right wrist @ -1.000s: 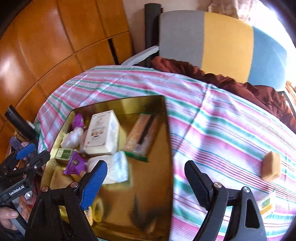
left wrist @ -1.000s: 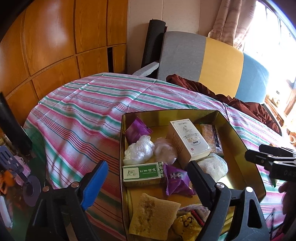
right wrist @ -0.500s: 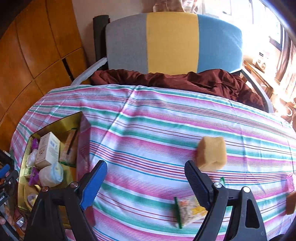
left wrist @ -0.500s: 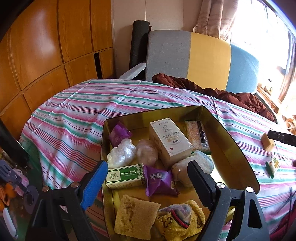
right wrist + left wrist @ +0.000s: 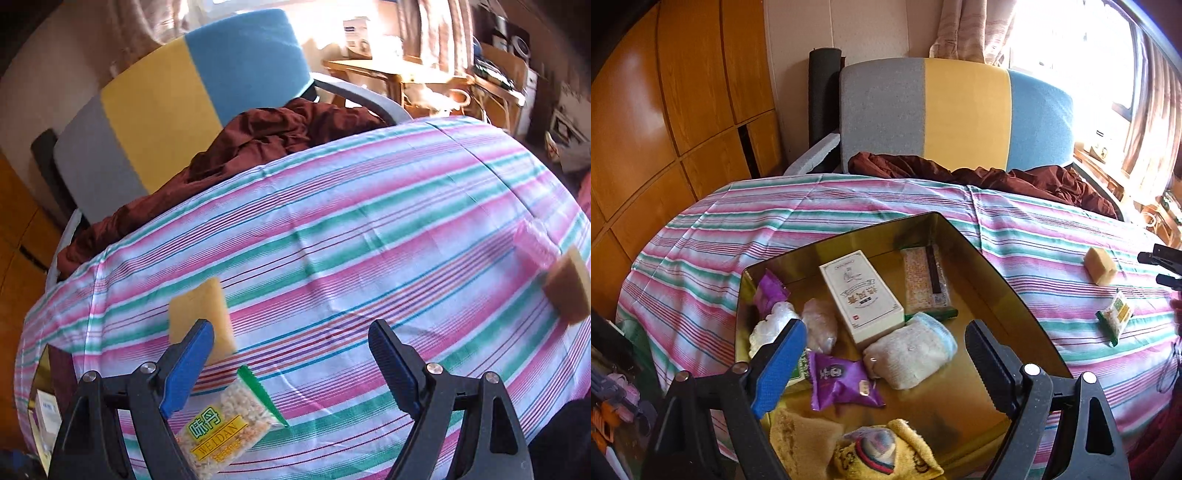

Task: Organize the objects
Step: 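Grasp the yellow sponge with the left gripper while the right reaches the WEIDAN snack bag, then lift the yellow sponge with the left gripper while the right grasps the WEIDAN snack bag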

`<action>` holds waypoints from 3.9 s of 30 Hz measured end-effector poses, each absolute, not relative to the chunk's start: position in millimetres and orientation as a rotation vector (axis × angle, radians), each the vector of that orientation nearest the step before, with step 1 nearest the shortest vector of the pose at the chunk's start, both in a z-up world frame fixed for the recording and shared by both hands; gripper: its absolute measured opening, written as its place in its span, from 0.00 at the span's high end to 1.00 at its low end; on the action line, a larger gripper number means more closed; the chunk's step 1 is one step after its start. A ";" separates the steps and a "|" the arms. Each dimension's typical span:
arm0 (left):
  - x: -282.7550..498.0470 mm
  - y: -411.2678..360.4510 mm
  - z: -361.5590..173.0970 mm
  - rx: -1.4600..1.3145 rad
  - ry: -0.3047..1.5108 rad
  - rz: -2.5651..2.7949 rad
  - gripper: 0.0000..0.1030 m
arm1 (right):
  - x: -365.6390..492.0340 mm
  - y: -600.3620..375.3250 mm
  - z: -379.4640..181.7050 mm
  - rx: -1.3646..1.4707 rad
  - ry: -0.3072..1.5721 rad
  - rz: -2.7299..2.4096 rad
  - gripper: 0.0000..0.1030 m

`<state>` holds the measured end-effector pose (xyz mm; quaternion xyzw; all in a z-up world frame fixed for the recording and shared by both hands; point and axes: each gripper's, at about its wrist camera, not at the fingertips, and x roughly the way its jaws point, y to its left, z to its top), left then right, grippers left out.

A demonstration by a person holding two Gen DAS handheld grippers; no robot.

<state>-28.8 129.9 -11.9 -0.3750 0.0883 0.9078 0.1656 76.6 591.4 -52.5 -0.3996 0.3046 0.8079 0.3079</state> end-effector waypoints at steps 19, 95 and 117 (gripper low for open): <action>-21.6 302.1 -13.6 -1.042 0.359 2.214 0.14 | 109.2 618.9 -60.6 -0.970 1.085 2.011 0.15; 11.4 376.8 -106.8 -1.184 0.525 1.959 0.49 | 63.4 577.3 -88.1 -1.448 1.278 2.164 0.41; 28.6 370.2 -108.1 -1.182 0.463 1.991 0.44 | 24.6 476.2 -96.9 -1.754 0.324 2.276 0.50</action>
